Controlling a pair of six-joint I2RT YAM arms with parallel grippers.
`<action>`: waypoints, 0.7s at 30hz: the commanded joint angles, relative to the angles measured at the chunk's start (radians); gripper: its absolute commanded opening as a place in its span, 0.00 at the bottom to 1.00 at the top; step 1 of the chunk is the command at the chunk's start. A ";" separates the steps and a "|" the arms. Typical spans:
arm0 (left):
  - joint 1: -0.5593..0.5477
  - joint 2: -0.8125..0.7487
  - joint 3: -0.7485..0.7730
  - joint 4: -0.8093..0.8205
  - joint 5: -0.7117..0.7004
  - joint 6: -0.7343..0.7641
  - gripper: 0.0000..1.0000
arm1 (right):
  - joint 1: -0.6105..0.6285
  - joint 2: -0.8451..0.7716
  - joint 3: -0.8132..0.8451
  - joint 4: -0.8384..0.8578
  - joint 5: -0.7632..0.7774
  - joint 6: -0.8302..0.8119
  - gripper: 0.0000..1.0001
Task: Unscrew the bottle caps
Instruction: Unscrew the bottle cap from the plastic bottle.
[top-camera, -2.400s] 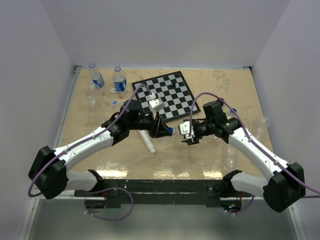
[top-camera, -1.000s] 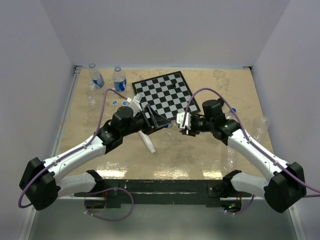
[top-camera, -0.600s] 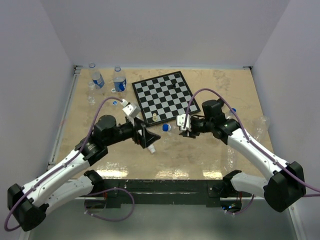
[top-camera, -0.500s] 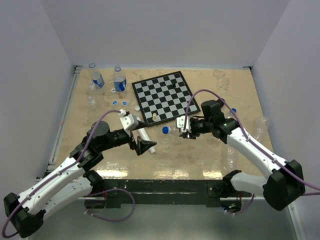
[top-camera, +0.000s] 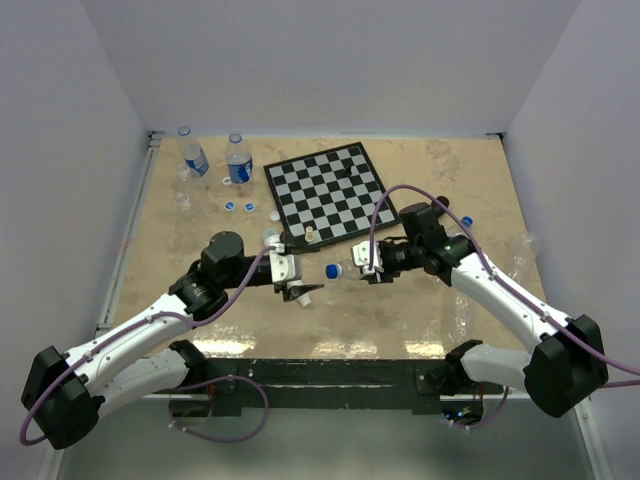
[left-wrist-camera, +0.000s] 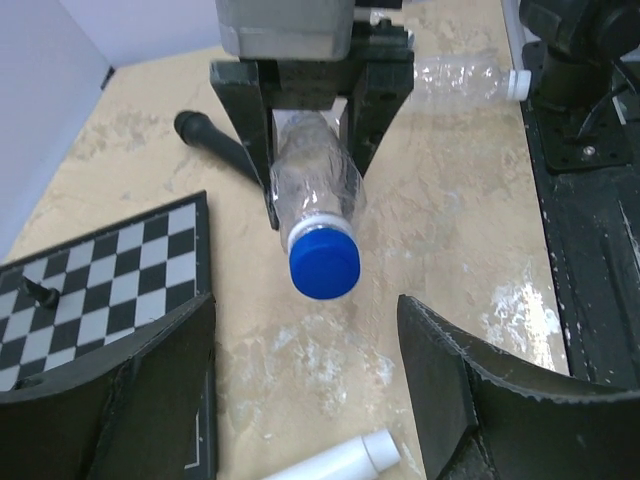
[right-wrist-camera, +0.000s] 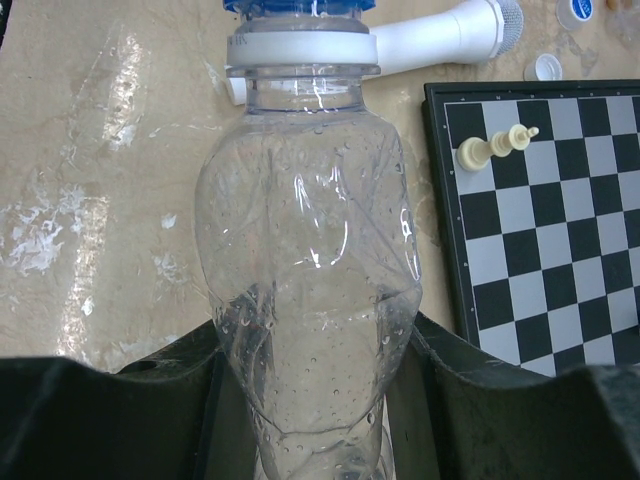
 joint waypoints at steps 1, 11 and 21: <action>-0.008 0.001 0.006 0.154 0.055 0.000 0.76 | -0.005 0.011 0.013 0.004 -0.040 -0.012 0.08; -0.060 0.063 0.014 0.137 0.027 0.012 0.68 | -0.005 0.016 0.013 0.014 -0.042 0.005 0.07; -0.086 0.101 0.037 0.098 -0.036 0.029 0.56 | -0.005 0.019 0.013 0.016 -0.048 0.011 0.07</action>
